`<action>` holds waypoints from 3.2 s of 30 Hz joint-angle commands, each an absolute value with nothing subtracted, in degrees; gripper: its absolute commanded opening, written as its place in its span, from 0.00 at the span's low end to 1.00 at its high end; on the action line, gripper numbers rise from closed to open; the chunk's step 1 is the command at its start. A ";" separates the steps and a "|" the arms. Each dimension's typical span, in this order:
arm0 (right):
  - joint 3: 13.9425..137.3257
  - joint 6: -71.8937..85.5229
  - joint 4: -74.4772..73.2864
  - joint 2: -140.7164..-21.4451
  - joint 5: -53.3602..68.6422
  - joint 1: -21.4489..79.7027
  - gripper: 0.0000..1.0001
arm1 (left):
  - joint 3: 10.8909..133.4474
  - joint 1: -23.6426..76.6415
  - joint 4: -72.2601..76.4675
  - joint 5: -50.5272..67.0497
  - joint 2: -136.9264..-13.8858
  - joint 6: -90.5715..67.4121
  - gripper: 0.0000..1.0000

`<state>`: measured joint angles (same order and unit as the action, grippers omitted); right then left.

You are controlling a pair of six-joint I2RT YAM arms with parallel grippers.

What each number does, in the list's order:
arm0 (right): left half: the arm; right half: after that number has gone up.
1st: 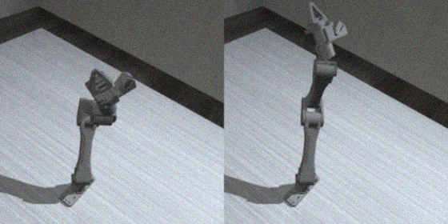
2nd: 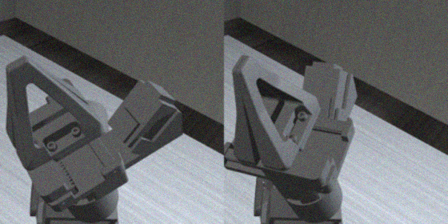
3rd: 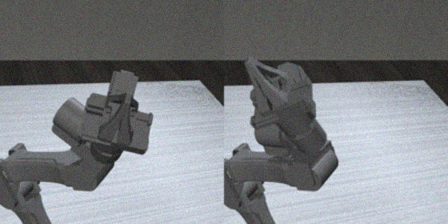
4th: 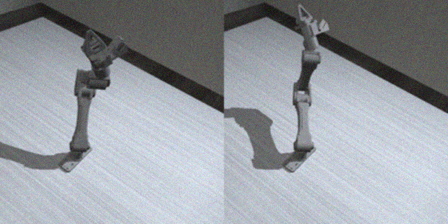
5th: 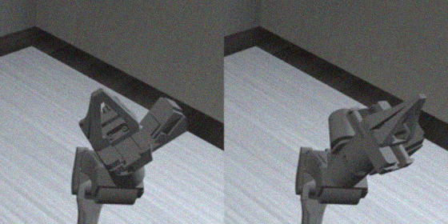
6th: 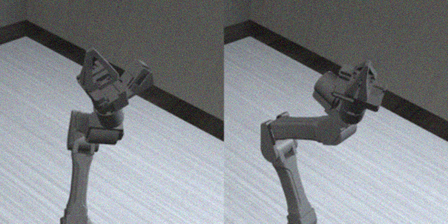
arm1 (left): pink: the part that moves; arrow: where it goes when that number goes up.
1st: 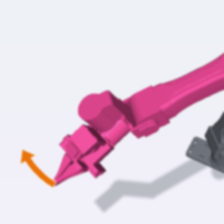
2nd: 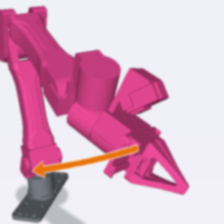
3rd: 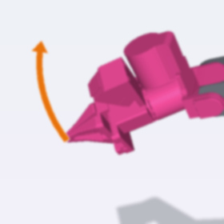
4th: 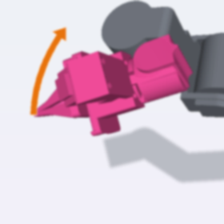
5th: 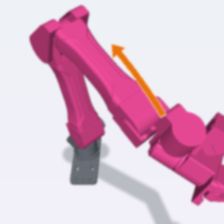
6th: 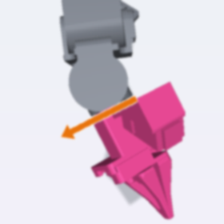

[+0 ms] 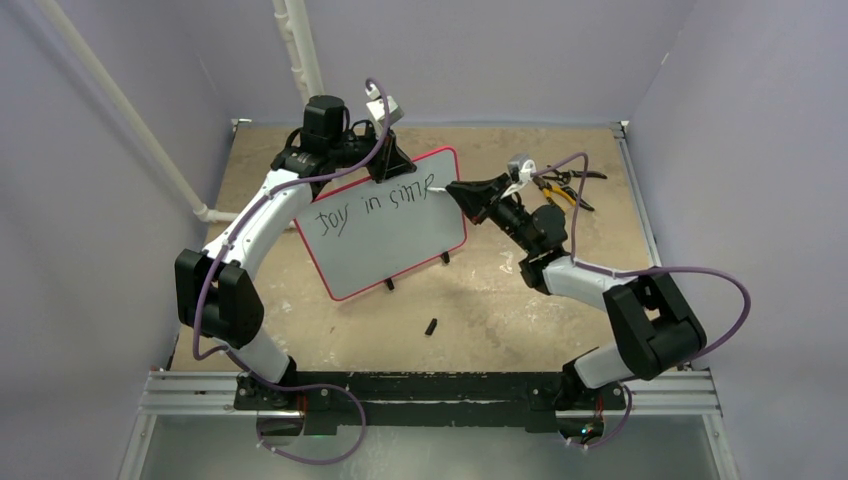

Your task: Write a sentence on the whiteboard

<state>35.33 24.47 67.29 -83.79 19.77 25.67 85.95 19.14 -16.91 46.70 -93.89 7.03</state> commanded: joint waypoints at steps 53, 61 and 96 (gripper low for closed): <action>30.49 23.42 64.87 -77.50 7.97 26.45 0.00 | 84.11 17.93 -20.92 49.33 -93.52 7.56 0.00; 31.62 24.34 64.47 -75.22 8.89 26.45 0.00 | 84.00 17.93 -20.79 49.13 -93.52 7.57 0.00; 35.25 23.84 69.90 -79.21 9.09 25.75 0.00 | 83.89 17.84 -20.74 49.22 -93.78 7.56 0.00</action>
